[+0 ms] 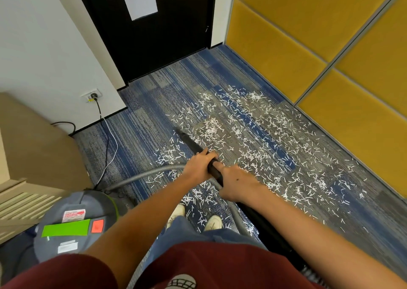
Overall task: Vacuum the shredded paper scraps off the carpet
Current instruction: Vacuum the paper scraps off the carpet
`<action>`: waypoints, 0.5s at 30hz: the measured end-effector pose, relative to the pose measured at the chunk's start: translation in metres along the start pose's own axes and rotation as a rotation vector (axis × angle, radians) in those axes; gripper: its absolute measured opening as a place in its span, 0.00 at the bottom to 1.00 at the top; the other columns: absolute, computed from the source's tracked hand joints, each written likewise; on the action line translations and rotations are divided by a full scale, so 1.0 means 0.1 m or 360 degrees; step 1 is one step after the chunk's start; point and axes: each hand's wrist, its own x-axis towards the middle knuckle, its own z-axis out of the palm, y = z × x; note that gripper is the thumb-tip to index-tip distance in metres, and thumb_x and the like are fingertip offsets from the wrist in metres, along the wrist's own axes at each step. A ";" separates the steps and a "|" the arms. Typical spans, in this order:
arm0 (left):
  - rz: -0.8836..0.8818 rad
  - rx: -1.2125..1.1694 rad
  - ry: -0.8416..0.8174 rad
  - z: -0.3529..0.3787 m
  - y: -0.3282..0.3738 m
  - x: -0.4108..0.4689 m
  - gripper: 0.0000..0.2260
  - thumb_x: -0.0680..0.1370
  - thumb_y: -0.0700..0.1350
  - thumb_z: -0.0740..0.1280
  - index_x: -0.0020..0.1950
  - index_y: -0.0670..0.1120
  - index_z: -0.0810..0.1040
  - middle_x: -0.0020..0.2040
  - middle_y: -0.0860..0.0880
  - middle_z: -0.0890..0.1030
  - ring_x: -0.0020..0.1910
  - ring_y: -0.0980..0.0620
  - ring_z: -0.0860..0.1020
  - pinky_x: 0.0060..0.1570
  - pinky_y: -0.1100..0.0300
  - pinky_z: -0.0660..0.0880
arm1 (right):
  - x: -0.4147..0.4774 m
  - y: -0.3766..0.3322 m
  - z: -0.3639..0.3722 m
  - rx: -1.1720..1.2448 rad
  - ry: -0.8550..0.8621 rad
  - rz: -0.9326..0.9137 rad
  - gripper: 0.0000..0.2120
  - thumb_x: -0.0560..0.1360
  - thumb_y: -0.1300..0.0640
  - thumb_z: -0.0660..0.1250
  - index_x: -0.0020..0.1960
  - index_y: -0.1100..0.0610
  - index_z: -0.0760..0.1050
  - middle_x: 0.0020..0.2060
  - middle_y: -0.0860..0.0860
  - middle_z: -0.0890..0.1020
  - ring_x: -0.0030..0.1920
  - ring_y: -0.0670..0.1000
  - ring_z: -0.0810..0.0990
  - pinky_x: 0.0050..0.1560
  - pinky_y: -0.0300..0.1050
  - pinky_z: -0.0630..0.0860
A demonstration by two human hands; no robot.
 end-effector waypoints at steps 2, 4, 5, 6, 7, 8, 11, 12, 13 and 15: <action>-0.0010 0.0032 0.0016 0.04 -0.03 -0.06 0.13 0.72 0.42 0.67 0.56 0.47 0.74 0.54 0.45 0.76 0.49 0.40 0.78 0.50 0.46 0.76 | -0.04 -0.01 0.03 0.0000 -0.0032 -0.0016 0.35 0.73 0.58 0.66 0.75 0.46 0.55 0.53 0.55 0.74 0.54 0.58 0.78 0.52 0.51 0.77; -0.0014 0.0057 0.0021 0.07 -0.05 -0.12 0.14 0.72 0.42 0.67 0.58 0.47 0.74 0.53 0.45 0.76 0.49 0.41 0.79 0.50 0.47 0.76 | -0.08 -0.01 0.06 -0.0009 -0.0047 -0.0051 0.35 0.73 0.59 0.66 0.75 0.47 0.55 0.52 0.55 0.74 0.54 0.58 0.79 0.52 0.51 0.78; -0.0013 0.0067 0.0022 0.09 -0.06 -0.15 0.15 0.72 0.42 0.67 0.58 0.47 0.74 0.53 0.45 0.77 0.49 0.41 0.79 0.50 0.47 0.76 | -0.10 -0.02 0.08 -0.0023 -0.0047 -0.0073 0.34 0.73 0.59 0.66 0.74 0.47 0.56 0.50 0.55 0.74 0.54 0.58 0.79 0.52 0.51 0.77; -0.0017 0.0075 0.0023 0.10 -0.07 -0.17 0.15 0.72 0.42 0.67 0.59 0.47 0.74 0.53 0.45 0.77 0.49 0.42 0.79 0.50 0.47 0.76 | -0.12 -0.02 0.09 -0.0037 -0.0041 -0.0093 0.33 0.73 0.60 0.65 0.74 0.48 0.57 0.50 0.55 0.73 0.54 0.58 0.78 0.51 0.50 0.76; -0.0022 0.0073 0.0024 0.11 -0.08 -0.18 0.16 0.72 0.42 0.67 0.59 0.47 0.74 0.53 0.44 0.77 0.50 0.42 0.79 0.50 0.47 0.76 | -0.13 -0.02 0.09 -0.0042 -0.0036 -0.0105 0.32 0.73 0.60 0.65 0.74 0.49 0.57 0.49 0.55 0.73 0.53 0.57 0.78 0.50 0.50 0.76; -0.0030 0.0067 0.0025 0.11 -0.08 -0.19 0.15 0.72 0.42 0.67 0.59 0.47 0.74 0.53 0.44 0.77 0.49 0.42 0.79 0.50 0.47 0.77 | -0.14 -0.02 0.10 -0.0037 -0.0031 -0.0106 0.32 0.73 0.60 0.65 0.74 0.49 0.57 0.49 0.55 0.73 0.53 0.57 0.78 0.50 0.50 0.76; -0.0045 0.0041 0.0054 0.12 -0.03 -0.18 0.12 0.74 0.41 0.67 0.56 0.46 0.75 0.52 0.44 0.77 0.49 0.41 0.79 0.50 0.47 0.76 | -0.12 0.00 0.11 -0.0005 -0.0012 -0.0072 0.33 0.73 0.60 0.66 0.74 0.49 0.56 0.46 0.52 0.71 0.49 0.56 0.79 0.49 0.50 0.78; -0.0045 0.0034 0.0061 0.12 -0.01 -0.16 0.11 0.74 0.41 0.66 0.56 0.46 0.75 0.52 0.44 0.76 0.49 0.40 0.78 0.50 0.47 0.76 | -0.11 0.01 0.11 -0.0004 -0.0002 -0.0054 0.33 0.73 0.60 0.66 0.74 0.49 0.56 0.45 0.52 0.72 0.48 0.56 0.78 0.48 0.50 0.78; -0.0037 0.0029 0.0060 0.13 0.00 -0.15 0.11 0.74 0.42 0.66 0.56 0.46 0.74 0.53 0.44 0.76 0.50 0.40 0.78 0.50 0.47 0.75 | -0.11 0.02 0.11 -0.0004 0.0007 -0.0039 0.33 0.73 0.60 0.66 0.74 0.48 0.56 0.45 0.52 0.72 0.48 0.55 0.78 0.48 0.50 0.78; -0.0017 0.0005 0.0042 0.15 0.03 -0.12 0.11 0.73 0.41 0.67 0.56 0.46 0.74 0.53 0.44 0.76 0.50 0.40 0.78 0.50 0.46 0.76 | -0.12 0.04 0.12 0.0002 0.0016 -0.0022 0.34 0.72 0.60 0.66 0.74 0.48 0.56 0.48 0.53 0.75 0.48 0.56 0.79 0.48 0.51 0.79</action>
